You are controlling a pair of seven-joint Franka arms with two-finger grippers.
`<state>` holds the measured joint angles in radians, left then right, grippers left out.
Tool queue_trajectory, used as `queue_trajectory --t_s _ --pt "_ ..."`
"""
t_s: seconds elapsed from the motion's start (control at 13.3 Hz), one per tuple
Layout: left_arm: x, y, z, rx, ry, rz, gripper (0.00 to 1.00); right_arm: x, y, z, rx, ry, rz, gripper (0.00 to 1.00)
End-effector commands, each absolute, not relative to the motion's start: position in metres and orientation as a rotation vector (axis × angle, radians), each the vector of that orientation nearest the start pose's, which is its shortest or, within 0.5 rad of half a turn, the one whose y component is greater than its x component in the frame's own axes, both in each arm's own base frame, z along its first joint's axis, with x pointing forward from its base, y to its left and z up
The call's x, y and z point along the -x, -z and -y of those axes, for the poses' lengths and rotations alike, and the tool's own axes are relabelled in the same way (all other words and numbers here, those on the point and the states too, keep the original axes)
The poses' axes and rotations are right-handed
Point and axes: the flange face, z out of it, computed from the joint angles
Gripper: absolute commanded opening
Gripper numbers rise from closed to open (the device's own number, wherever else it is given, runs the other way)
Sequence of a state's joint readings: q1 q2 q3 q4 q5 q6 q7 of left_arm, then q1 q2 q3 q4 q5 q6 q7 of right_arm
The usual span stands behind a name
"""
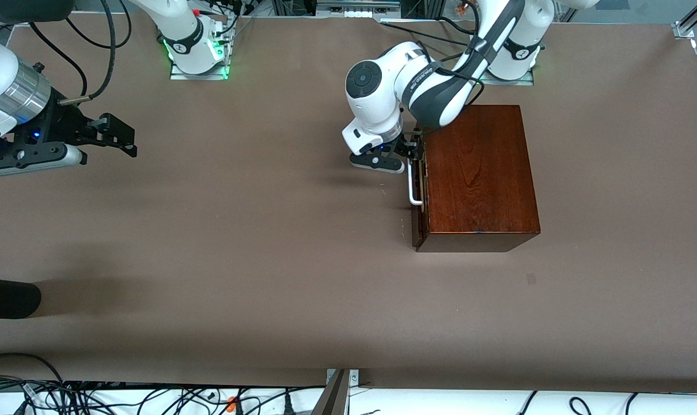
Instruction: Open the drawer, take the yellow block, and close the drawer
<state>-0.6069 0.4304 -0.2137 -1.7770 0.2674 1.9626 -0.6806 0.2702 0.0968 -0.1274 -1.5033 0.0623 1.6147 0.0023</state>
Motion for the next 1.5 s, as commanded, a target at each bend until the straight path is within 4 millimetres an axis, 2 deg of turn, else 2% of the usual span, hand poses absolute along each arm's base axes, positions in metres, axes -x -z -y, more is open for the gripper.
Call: queue_trajectory --t_s 0.0,0.15,0.68,0.98,1.28,1.43 --pt "-0.441 -0.29 0.438 2.84 -0.053 -0.374 1.0 -0.578 -0.613 -0.093 3.095 0.028 0.216 1.0" --pt "-0.44 -0.279 0.438 2.851 -0.049 -0.374 1.0 -0.578 -0.613 -0.093 3.093 0.027 0.215 1.0" --pt "-0.44 -0.259 0.447 2.884 -0.022 -0.362 1.0 -0.578 -0.613 -0.093 3.095 0.028 0.218 1.0" --pt "-0.443 -0.259 0.458 2.938 0.025 -0.319 1.0 -0.579 -0.613 -0.092 3.093 0.028 0.215 1.0" --pt "-0.44 -0.265 0.484 2.973 0.061 -0.236 1.0 -0.579 -0.613 -0.09 3.095 0.028 0.213 1.0" --pt "-0.441 -0.265 0.488 2.979 0.064 -0.223 1.0 -0.579 -0.612 -0.092 3.095 0.025 0.218 1.0"
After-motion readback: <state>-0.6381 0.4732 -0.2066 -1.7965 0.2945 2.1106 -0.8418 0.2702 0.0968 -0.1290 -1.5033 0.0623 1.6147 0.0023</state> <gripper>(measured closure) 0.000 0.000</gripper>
